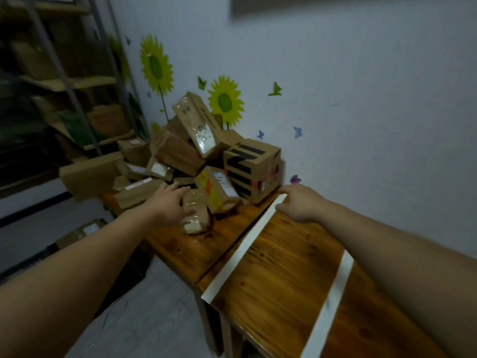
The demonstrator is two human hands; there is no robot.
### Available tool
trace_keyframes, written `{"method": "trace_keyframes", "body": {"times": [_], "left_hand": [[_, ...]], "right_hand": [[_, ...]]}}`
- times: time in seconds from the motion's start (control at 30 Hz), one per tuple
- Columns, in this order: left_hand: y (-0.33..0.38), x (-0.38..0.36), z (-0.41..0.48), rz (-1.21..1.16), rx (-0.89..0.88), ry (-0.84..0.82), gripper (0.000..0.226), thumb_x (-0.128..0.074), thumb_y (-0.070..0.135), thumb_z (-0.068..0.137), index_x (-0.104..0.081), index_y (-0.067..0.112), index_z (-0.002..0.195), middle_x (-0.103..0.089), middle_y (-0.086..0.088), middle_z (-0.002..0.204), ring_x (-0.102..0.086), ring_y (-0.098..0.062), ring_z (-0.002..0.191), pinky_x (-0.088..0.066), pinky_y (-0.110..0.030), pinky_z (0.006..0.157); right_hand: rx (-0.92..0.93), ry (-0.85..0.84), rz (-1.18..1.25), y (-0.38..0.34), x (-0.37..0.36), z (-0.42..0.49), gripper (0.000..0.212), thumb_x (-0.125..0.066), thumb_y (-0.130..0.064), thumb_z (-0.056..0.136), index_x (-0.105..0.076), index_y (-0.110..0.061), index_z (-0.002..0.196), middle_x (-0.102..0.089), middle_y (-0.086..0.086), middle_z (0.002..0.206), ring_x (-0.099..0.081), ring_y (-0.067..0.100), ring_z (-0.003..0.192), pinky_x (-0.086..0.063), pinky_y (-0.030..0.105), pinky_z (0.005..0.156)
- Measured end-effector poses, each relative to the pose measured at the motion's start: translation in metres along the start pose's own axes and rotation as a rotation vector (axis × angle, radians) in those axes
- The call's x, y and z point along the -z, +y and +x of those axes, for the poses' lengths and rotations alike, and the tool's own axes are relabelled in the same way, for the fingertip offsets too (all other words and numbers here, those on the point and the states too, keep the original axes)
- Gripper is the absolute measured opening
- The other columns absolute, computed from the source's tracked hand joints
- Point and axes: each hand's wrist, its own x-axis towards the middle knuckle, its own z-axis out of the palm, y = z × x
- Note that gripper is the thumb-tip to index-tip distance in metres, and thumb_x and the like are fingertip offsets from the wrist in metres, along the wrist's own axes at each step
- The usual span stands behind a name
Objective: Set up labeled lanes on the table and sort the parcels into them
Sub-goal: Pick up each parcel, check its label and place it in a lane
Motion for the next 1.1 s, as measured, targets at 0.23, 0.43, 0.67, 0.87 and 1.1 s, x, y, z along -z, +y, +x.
{"method": "trace_keyframes", "body": {"times": [0.23, 0.43, 0.67, 0.87, 1.1], "left_hand": [[-0.08, 0.055, 0.081, -0.037, 0.081, 0.039, 0.07, -0.048, 0.049, 0.093, -0.017, 0.025, 0.151, -0.003, -0.004, 0.16, 0.001, -0.028, 0.146, -0.011, -0.043, 0.117], [-0.152, 0.078, 0.164, -0.185, 0.168, 0.079, 0.073, -0.052, 0.051, 0.09, -0.018, 0.026, 0.15, -0.008, -0.006, 0.159, -0.008, -0.031, 0.145, -0.017, -0.049, 0.117], [-0.204, 0.088, 0.28, -0.504, 0.005, 0.047, 0.059, -0.057, 0.036, 0.091, -0.035, 0.021, 0.143, -0.04, -0.005, 0.146, -0.044, -0.024, 0.129, -0.038, -0.041, 0.106], [-0.223, 0.11, 0.369, -0.675, -0.151, -0.015, 0.062, -0.058, 0.036, 0.09, -0.033, 0.019, 0.145, -0.047, -0.003, 0.138, -0.05, -0.026, 0.122, -0.041, -0.039, 0.102], [-0.183, 0.144, 0.463, -0.579, -0.299, 0.15, 0.056, -0.063, 0.025, 0.089, -0.043, 0.006, 0.137, -0.051, -0.014, 0.134, -0.05, -0.029, 0.122, -0.038, -0.028, 0.093]], "right_hand": [[0.127, -0.005, 0.066, -0.088, 0.005, 0.144, 0.064, -0.054, -0.046, 0.092, -0.034, -0.016, 0.146, -0.038, 0.009, 0.149, -0.042, 0.027, 0.131, -0.04, 0.038, 0.105], [0.202, 0.001, 0.119, -0.161, -0.002, 0.242, 0.063, -0.057, -0.045, 0.091, -0.039, -0.017, 0.144, -0.044, 0.01, 0.144, -0.047, 0.028, 0.126, -0.043, 0.037, 0.1], [0.125, 0.031, 0.135, -0.22, -0.024, 0.333, 0.06, -0.059, -0.042, 0.091, -0.039, -0.017, 0.142, -0.047, 0.009, 0.138, -0.048, 0.027, 0.123, -0.04, 0.031, 0.094], [-0.165, 0.169, 0.136, -0.222, -0.027, 0.375, 0.067, -0.055, -0.045, 0.091, -0.03, -0.018, 0.147, -0.032, 0.01, 0.151, -0.033, 0.028, 0.136, -0.032, 0.037, 0.109], [-0.499, 0.28, 0.197, -0.187, -0.024, 0.399, 0.07, -0.061, -0.037, 0.087, -0.028, -0.01, 0.143, -0.03, 0.018, 0.143, -0.037, 0.034, 0.127, -0.036, 0.037, 0.102]]}}
